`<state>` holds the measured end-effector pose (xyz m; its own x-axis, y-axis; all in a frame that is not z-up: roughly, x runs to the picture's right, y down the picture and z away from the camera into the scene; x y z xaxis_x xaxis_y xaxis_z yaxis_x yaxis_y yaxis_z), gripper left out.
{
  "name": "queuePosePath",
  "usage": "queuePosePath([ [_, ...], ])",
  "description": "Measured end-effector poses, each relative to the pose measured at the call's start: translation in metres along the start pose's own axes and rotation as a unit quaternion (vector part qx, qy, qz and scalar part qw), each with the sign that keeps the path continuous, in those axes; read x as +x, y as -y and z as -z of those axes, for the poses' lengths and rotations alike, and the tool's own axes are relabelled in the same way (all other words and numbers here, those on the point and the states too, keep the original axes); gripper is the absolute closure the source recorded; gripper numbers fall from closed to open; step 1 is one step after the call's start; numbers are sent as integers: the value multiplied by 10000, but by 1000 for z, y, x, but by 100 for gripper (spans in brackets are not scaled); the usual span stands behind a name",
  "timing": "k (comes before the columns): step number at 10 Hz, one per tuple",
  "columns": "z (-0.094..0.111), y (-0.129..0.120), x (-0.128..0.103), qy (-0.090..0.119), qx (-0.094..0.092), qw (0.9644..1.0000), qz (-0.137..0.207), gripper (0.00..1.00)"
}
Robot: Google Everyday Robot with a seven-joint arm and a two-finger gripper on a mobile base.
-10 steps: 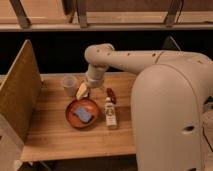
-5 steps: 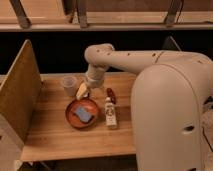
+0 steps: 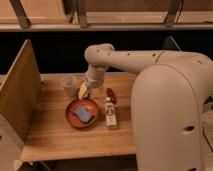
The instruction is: Push the eraser across the table
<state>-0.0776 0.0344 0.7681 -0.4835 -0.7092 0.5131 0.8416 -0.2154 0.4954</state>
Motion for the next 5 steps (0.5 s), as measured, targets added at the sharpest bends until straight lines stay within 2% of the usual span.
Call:
queuePosePath([
  [5, 2, -1, 2, -31, -35, 10000, -3, 97],
])
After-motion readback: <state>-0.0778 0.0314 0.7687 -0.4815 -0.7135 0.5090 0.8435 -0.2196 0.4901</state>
